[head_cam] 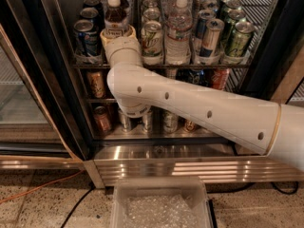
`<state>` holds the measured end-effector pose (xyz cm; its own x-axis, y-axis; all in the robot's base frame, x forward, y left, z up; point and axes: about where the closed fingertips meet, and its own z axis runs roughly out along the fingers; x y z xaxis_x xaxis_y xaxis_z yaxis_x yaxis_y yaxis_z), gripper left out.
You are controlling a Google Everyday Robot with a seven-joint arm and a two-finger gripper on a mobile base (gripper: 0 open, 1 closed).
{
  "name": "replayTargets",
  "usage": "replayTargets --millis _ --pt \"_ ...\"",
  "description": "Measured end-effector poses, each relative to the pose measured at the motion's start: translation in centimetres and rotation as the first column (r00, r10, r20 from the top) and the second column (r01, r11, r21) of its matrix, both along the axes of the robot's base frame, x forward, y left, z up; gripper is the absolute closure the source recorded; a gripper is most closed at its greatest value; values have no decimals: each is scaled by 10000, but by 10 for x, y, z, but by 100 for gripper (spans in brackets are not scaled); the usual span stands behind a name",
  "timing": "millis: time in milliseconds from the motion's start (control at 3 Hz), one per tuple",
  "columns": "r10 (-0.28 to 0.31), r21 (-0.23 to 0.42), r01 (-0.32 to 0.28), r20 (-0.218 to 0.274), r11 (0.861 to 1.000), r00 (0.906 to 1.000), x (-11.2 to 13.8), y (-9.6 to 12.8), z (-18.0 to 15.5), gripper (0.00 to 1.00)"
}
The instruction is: Pick blue plastic bottle from top shelf of fridge
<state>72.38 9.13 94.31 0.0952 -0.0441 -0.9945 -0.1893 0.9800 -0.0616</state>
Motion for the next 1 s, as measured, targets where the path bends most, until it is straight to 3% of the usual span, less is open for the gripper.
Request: replayTargets --millis 1000 --pt "167 156 -170 248 9997 9996 -6 -2 27 100"
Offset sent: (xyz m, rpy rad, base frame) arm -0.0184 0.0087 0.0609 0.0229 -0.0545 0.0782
